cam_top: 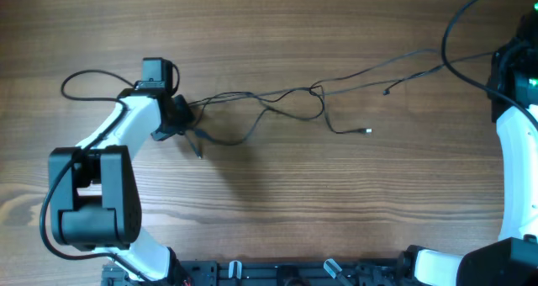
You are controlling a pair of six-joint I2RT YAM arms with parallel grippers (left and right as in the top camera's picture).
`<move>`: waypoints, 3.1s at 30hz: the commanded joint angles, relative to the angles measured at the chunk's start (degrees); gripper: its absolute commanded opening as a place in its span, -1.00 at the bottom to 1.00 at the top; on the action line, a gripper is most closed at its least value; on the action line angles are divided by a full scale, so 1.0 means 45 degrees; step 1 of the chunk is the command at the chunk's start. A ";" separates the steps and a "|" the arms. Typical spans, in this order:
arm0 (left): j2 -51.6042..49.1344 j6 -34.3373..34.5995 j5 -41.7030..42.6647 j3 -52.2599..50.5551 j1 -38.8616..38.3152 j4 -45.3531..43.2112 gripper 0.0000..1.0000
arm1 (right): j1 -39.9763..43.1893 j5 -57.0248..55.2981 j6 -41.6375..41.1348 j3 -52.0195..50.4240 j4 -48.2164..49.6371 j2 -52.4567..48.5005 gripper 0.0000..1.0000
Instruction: Untangle cables
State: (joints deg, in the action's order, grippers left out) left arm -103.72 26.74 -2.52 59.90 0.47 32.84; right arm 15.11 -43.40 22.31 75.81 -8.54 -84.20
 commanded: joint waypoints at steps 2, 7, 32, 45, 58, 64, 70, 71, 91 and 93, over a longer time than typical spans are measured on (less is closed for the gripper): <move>-0.0219 0.1311 -0.0515 0.0019 0.1637 0.0393 -0.92 | 0.0248 -0.0612 -0.0680 0.0340 -0.0121 -0.0160 -0.91; -0.0219 0.1307 0.0792 0.0019 0.3026 0.0486 -0.92 | 0.0243 0.0233 -0.1336 0.0340 -0.0466 -0.0160 -0.91; 0.2856 -0.1574 0.6513 0.2021 0.1350 0.0432 0.73 | 0.0243 1.8846 -0.8777 0.0340 -0.5440 -0.0160 -0.91; 0.3021 -0.7864 0.8971 0.2016 -0.5916 -0.0044 0.91 | 0.0180 2.2231 -1.3333 0.0340 -0.3366 -0.0160 -0.91; 0.1608 -0.5493 0.6504 0.2016 -1.0394 -0.4318 0.98 | -0.0311 2.2216 -1.3328 0.0340 -0.3347 -0.0160 -0.91; 0.0000 -0.3492 0.4915 0.2016 -1.1293 -0.7082 1.00 | -0.0311 2.2216 -1.3323 0.0340 -0.3347 -0.0160 -0.91; -0.0884 -0.3075 0.3424 0.2016 -1.1647 -0.7737 0.87 | -0.0311 2.2221 -1.3323 0.0340 -0.3351 -0.0160 -0.91; -0.1044 -0.3075 0.3298 0.2016 -1.1642 -0.7747 0.66 | -0.0311 2.2221 -1.3318 0.0340 -0.3351 -0.0160 -0.91; 0.5765 -0.3075 0.3201 0.2016 -0.9311 -0.5892 -0.92 | -0.0311 1.2876 -1.1181 0.0316 -0.7072 -0.0160 -0.92; 0.6373 -0.3075 0.3201 0.2016 -0.8748 -0.5430 -0.92 | -0.0311 1.1808 -1.1181 0.0316 -0.7125 -0.0160 -0.91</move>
State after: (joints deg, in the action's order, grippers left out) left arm -79.31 12.78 12.62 68.62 -41.91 6.83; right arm 14.02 20.05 -29.43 76.29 -40.36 -84.25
